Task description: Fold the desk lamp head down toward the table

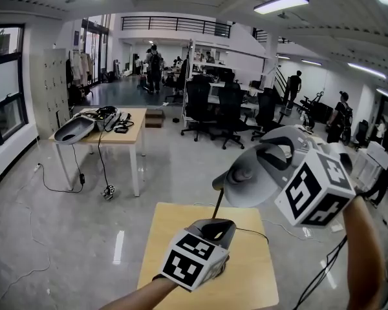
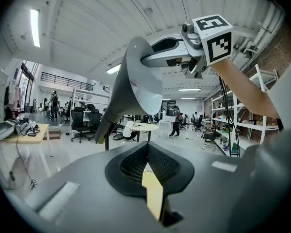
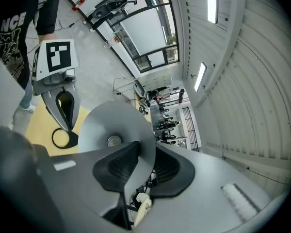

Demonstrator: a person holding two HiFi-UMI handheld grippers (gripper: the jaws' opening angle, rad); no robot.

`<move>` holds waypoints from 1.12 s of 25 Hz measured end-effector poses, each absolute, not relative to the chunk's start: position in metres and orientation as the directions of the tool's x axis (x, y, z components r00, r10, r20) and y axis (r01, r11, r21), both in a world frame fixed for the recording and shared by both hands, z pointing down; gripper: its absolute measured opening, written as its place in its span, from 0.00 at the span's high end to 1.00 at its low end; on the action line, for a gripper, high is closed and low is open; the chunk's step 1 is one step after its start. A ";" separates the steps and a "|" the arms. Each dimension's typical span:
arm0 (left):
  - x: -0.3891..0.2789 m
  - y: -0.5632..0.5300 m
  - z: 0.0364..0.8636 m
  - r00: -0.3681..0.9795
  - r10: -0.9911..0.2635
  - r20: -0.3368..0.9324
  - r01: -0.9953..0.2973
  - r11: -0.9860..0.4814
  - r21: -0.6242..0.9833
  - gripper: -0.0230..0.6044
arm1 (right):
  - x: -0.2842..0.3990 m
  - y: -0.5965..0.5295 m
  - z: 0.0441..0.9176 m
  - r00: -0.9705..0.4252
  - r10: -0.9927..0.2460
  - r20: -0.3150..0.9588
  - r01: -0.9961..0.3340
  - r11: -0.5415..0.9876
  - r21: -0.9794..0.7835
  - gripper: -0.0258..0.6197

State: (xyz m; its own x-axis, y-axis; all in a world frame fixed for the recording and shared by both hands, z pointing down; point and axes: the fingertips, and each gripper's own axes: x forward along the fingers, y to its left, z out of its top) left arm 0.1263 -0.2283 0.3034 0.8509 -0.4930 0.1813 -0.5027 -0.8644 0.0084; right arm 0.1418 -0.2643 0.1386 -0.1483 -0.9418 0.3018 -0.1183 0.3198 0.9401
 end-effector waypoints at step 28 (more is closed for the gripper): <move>0.083 -0.257 0.308 0.747 -0.637 0.189 -0.650 -0.760 0.009 0.93 | 0.101 -0.315 0.153 -0.154 -0.973 0.175 -0.149 0.198 0.969 0.85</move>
State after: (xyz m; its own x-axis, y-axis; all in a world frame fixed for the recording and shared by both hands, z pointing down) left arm 0.0832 -0.2573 0.3084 0.7470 -0.6373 0.1895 -0.6504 -0.7595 0.0094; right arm 0.1014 -0.3147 0.1530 -0.1539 -0.9725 0.1747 -0.1492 0.1976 0.9689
